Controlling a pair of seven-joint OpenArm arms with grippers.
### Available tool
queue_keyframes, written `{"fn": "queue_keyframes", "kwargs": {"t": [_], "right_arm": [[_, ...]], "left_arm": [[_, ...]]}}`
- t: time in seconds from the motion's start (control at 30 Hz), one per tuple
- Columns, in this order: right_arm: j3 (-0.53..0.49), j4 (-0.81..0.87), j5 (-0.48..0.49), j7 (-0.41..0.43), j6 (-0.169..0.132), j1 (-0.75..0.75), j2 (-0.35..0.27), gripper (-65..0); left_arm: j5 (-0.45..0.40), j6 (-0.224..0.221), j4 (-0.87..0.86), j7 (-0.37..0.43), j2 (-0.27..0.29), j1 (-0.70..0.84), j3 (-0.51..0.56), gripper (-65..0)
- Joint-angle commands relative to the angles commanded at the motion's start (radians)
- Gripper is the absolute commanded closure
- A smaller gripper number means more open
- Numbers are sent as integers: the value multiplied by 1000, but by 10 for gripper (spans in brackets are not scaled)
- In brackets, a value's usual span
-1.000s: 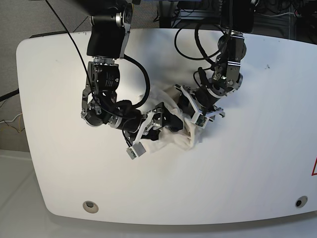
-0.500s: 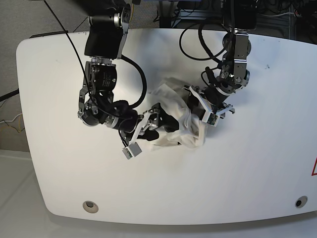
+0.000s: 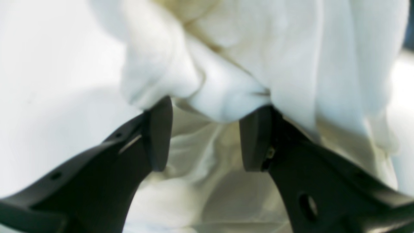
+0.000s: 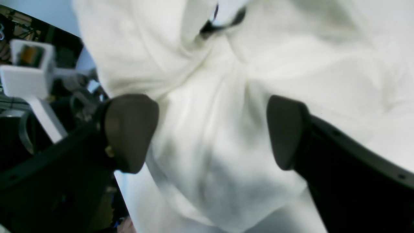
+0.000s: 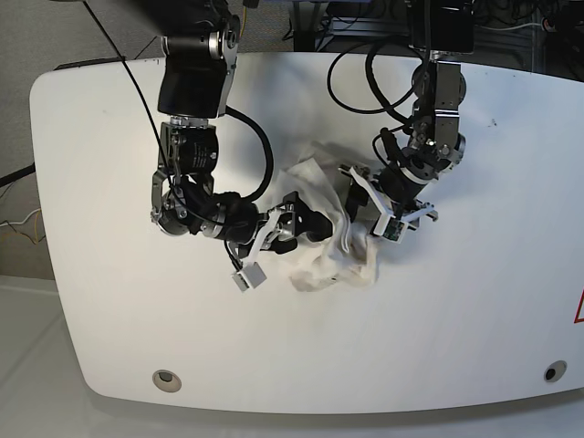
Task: Fold the T-shirt properly
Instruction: 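Open the left gripper and raise it off the shirt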
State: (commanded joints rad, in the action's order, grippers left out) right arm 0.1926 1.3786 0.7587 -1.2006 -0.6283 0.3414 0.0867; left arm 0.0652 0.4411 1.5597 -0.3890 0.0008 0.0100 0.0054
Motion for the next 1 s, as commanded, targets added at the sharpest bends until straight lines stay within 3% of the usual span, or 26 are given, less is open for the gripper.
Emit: {"fn": "queue_keyframes", "kwargs": {"t": [0.07,0.27,0.53,1.0], "right_arm": [[0,0,0,0,0,0,-2,-537],[2,0,0,0,0,0,-2,-537],[2,0,0,0,0,-5,-2,-537],[2,0,-3,0,0,-6,-2,-537]], "left_arm": [[0,-3,0,0,0,8,-17,-317],[0,-66,0,6,-3,12,-43,-317],[2,-94,0,6,-8,15,-46,-315],[-2,-298,12,0,-15,77,-46,-317]]}}
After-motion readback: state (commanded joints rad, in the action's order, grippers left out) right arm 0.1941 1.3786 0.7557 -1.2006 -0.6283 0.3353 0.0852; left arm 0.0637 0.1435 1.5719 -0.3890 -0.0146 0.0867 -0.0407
